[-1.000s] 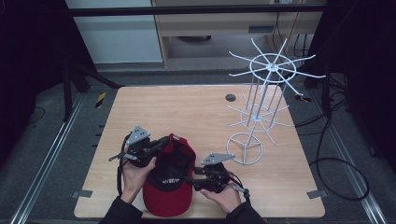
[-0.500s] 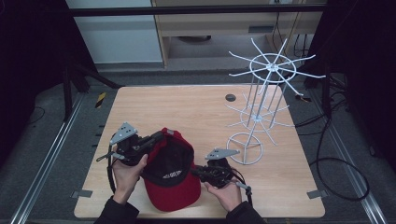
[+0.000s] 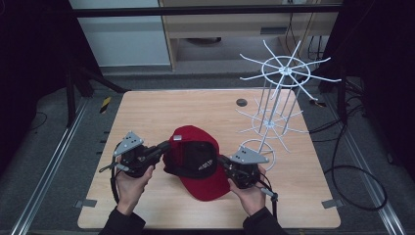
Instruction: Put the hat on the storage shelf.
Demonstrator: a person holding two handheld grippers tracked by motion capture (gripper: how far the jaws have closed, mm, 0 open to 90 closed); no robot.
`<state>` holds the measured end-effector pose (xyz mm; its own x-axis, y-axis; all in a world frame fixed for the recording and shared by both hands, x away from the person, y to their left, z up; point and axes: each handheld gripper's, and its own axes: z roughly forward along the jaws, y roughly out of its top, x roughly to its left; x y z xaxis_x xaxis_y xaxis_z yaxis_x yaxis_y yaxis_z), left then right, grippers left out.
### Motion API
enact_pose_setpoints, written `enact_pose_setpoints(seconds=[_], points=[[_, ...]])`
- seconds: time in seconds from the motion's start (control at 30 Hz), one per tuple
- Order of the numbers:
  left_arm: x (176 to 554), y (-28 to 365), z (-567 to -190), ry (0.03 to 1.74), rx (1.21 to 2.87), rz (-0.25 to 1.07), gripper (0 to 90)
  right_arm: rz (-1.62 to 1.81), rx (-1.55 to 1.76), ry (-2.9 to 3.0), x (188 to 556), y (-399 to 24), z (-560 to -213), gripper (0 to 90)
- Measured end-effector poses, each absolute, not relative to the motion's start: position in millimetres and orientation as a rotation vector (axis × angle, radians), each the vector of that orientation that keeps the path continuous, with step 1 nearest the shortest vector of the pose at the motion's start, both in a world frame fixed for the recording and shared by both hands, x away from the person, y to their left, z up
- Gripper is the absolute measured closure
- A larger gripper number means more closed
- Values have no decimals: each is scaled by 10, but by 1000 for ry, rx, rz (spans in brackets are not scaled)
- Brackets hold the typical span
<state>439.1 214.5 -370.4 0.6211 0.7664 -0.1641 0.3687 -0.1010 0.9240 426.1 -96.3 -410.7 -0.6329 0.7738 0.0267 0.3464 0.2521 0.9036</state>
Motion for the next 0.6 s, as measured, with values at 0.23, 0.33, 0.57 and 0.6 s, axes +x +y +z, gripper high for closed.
enact_pose_setpoints(seconds=[0.23, 0.33, 0.57, 0.6], points=[[4367, 2327, -3886, 1009, 1770, 447, 873, 1351, 983, 2135, 4236, -893, -4096, 859], [4376, 2333, -3929, 1015, 1801, 467, 789, 1327, 961, 2157, 4219, -836, -4090, 859], [4299, 2162, -3809, 922, 1803, 569, 502, 1329, 958, 2166, 4210, -821, -4067, 860], [4285, 2128, -3788, 906, 1801, 584, 478, 1329, 958, 2168, 4210, -821, -4065, 859]])
